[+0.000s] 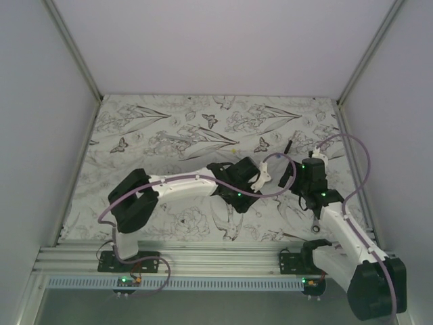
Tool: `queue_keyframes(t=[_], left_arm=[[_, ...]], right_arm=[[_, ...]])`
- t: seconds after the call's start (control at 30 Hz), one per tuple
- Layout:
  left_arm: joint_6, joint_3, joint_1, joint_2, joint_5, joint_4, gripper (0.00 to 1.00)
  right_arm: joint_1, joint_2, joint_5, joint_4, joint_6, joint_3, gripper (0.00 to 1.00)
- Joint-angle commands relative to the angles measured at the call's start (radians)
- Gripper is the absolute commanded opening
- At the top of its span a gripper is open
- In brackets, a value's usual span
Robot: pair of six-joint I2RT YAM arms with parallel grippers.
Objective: Snap on the fuse box
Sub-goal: Pick up the fuse from the center of the board.
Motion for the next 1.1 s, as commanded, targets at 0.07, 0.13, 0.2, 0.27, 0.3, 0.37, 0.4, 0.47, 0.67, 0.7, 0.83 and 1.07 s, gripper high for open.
queue_keyframes(t=[0.07,0.13,0.2,0.27,0.3,0.37,0.4,0.47,0.67,0.7,0.83,1.07], left_arm=[[0.114,0.104,-0.018,0.094,-0.053,-0.165,0.45],[0.124,0.122,-0.027,0.115,-0.057,-0.180,0.44],[0.128,0.130,-0.035,0.131,-0.067,-0.184,0.44],[0.132,0.140,-0.042,0.146,-0.088,-0.190,0.44],[0.133,0.147,-0.043,0.153,-0.096,-0.193,0.44],[0.134,0.161,-0.045,0.170,-0.101,-0.199,0.44],[0.133,0.166,-0.044,0.177,-0.106,-0.201,0.43],[0.134,0.179,-0.044,0.191,-0.110,-0.204,0.40],[0.138,0.208,-0.044,0.233,-0.142,-0.209,0.38],[0.137,0.211,-0.044,0.237,-0.145,-0.208,0.38],[0.133,0.216,-0.043,0.251,-0.157,-0.208,0.38],[0.117,0.210,-0.036,0.254,-0.139,-0.207,0.39]], right_arm=[[-0.014,-0.027,0.013,0.052,0.000,-0.004,0.94],[-0.015,-0.025,0.014,0.052,0.000,-0.001,0.94],[-0.015,-0.024,0.012,0.052,-0.001,-0.003,0.94],[-0.015,-0.022,0.010,0.053,-0.001,-0.004,0.95],[-0.015,-0.021,0.009,0.054,-0.001,-0.003,0.95],[-0.015,-0.016,0.009,0.055,-0.001,-0.002,0.95],[-0.015,-0.015,0.008,0.055,-0.002,-0.001,0.95],[-0.015,-0.011,0.006,0.055,-0.002,-0.003,0.95],[-0.017,-0.019,0.012,0.054,-0.003,-0.005,0.95],[-0.018,-0.024,0.018,0.053,0.000,-0.007,0.96],[-0.036,-0.057,0.107,0.011,0.030,-0.010,0.97],[-0.087,-0.142,0.268,-0.075,0.092,-0.015,1.00]])
